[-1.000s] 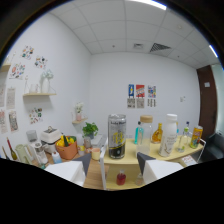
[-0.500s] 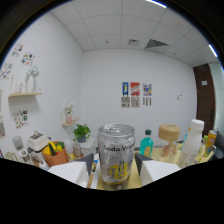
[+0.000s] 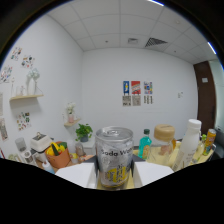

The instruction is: Make me a cup of Mojito.

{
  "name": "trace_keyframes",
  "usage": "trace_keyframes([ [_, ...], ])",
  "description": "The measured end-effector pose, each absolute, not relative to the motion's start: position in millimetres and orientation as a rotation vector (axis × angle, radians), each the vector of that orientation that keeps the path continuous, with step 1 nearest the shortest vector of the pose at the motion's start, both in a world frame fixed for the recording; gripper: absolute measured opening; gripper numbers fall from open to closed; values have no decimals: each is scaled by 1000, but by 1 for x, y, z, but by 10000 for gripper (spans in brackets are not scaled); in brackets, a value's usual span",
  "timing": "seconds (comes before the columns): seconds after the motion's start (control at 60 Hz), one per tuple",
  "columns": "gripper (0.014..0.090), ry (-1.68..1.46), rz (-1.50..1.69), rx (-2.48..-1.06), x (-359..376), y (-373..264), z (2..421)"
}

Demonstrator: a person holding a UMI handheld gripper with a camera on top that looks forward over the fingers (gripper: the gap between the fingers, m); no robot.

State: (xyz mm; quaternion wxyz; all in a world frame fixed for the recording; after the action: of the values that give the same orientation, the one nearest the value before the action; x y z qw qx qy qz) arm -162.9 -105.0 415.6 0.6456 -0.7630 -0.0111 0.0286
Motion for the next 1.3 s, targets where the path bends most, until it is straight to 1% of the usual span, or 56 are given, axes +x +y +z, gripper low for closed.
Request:
trace_keyframes([
  [0.183, 517, -26, 71, -1691, -150, -152, 428],
  [0.317, 515, -10, 81, -1701, -129, -187, 409],
  [0.467, 515, 5, 83, -1754, -98, -213, 361],
  [0.667, 514, 67, 115, -1851, -64, -226, 275],
  [0.767, 514, 142, 205, -1894, -54, -226, 239],
  [0.867, 514, 285, 384, -1918, -50, -227, 214],
  [0.95, 515, 419, 551, -1904, -48, -224, 206],
  [1.017, 515, 534, 687, -1866, -45, -220, 204],
  [1.133, 514, 737, 950, -1765, -42, -214, 214],
  [1.3, 515, 1026, 1330, -1565, -37, -208, 231],
])
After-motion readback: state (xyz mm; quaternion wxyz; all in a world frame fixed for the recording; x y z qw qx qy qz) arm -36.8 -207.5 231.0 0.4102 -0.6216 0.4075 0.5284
